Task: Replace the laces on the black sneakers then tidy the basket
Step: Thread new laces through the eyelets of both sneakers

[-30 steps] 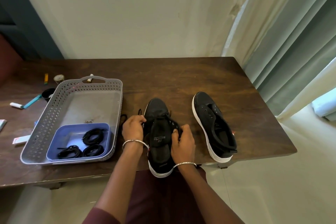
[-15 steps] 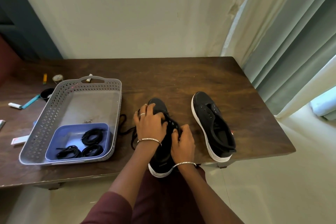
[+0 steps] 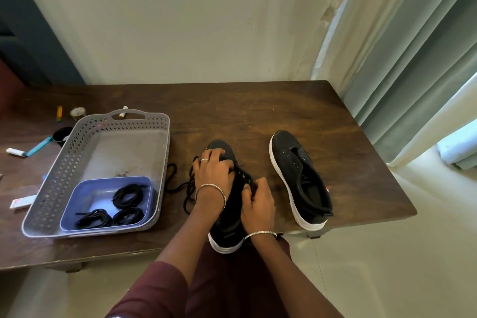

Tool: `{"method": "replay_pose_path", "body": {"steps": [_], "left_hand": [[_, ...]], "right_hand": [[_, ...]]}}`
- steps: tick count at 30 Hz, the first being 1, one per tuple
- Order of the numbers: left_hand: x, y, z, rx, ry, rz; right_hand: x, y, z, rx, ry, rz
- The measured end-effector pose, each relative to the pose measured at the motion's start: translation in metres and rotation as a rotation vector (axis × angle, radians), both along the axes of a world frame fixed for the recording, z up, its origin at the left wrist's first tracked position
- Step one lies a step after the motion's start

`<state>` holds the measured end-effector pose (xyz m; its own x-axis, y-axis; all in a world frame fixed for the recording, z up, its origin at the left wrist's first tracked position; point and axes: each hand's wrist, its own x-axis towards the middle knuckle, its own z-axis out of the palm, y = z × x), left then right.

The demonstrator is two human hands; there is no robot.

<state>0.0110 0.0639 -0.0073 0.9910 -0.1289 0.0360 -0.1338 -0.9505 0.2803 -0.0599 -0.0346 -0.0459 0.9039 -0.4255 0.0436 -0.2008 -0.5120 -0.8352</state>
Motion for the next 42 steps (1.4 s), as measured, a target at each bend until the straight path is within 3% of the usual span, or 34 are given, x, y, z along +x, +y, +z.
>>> {"method": "replay_pose_path", "body": {"steps": [2, 4, 7, 9, 13, 17, 20, 25, 29, 33, 36, 39, 42], "left_hand": [[-0.002, 0.003, -0.005, -0.097, -0.052, 0.028], [-0.007, 0.009, -0.009, -0.346, -0.121, 0.148], [-0.016, 0.022, -0.007, -0.935, -0.006, 0.567], [-0.021, 0.033, -0.009, -1.084, 0.055, 0.759], [-0.035, 0.042, -0.009, -0.933, 0.038, 0.779], [-0.053, 0.027, -0.006, -0.661, -0.257, 0.475], [-0.057, 0.018, -0.01, -0.504, -0.193, 0.365], [-0.056, 0.02, -0.014, -0.567, -0.195, 0.441], [-0.055, 0.028, -0.019, -0.644, -0.193, 0.498], [-0.053, 0.034, -0.025, -0.721, -0.14, 0.529], [-0.053, 0.036, -0.027, -0.767, -0.129, 0.558], [-0.054, 0.038, -0.025, -0.804, -0.109, 0.589], [-0.054, 0.041, -0.026, -0.836, -0.077, 0.596]], "right_hand": [[0.0, 0.0, 0.0, -0.002, -0.005, 0.0], [0.0, 0.0, -0.001, 0.003, -0.016, 0.003], [0.001, 0.0, -0.001, 0.011, -0.009, -0.002], [0.001, 0.001, -0.001, 0.025, -0.002, -0.007], [0.0, 0.001, 0.001, 0.0, -0.004, 0.008], [0.001, 0.002, 0.014, -0.161, 0.062, 0.137], [0.006, 0.001, 0.024, -0.298, 0.082, 0.236], [0.03, 0.005, 0.034, -0.486, -0.105, 0.318], [0.059, 0.013, 0.037, -0.707, -0.054, 0.455], [0.075, 0.019, 0.034, -0.749, 0.023, 0.551], [0.077, 0.022, 0.029, -0.542, -0.07, 0.498], [0.077, 0.019, 0.029, 0.017, -0.044, 0.15], [0.08, 0.006, 0.034, 0.69, 0.153, -0.163]]}}
